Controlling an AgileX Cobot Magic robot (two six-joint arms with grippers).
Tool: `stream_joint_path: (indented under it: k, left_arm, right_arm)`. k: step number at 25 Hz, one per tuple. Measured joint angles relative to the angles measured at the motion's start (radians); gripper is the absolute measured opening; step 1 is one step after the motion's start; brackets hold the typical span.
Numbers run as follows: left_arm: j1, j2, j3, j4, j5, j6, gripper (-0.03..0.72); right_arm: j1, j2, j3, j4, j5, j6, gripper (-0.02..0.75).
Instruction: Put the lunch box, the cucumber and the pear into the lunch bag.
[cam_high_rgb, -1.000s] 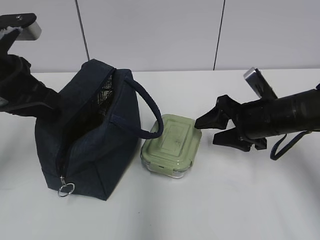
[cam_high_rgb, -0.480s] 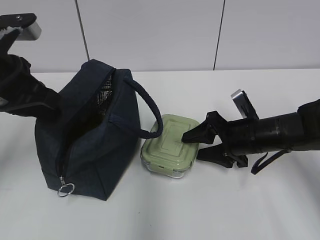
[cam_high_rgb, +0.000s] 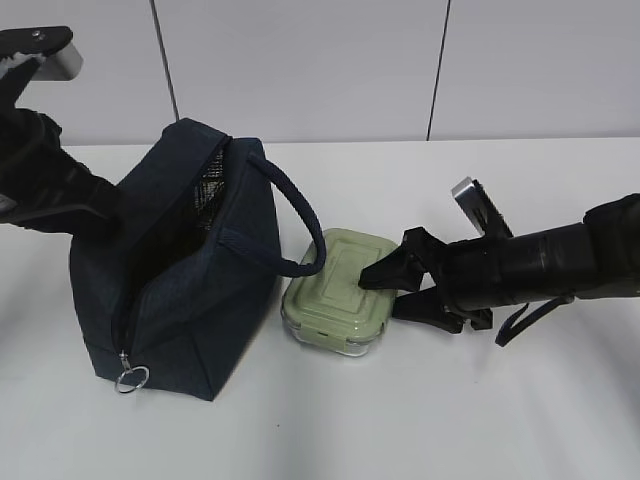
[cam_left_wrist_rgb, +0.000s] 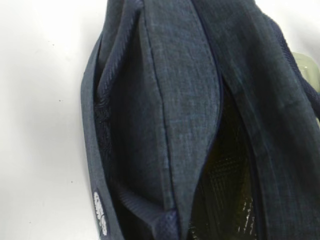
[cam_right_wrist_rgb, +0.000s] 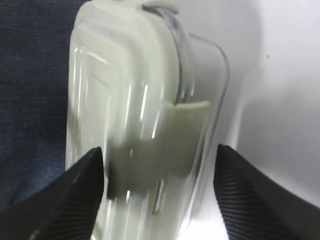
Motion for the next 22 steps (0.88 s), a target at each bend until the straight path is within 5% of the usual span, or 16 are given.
stream_joint_path:
  k: [18,22]
  left_arm:
    - [0.0,0.0,0.0,0.002,-0.003,0.0,-0.006]
    - [0.0,0.0,0.0,0.004,-0.004,0.0,-0.006]
  right_arm:
    - [0.011,0.066,-0.049,0.011,0.052,-0.004,0.526]
    - [0.011,0.069,-0.051,0.019,0.069,-0.002,0.37]
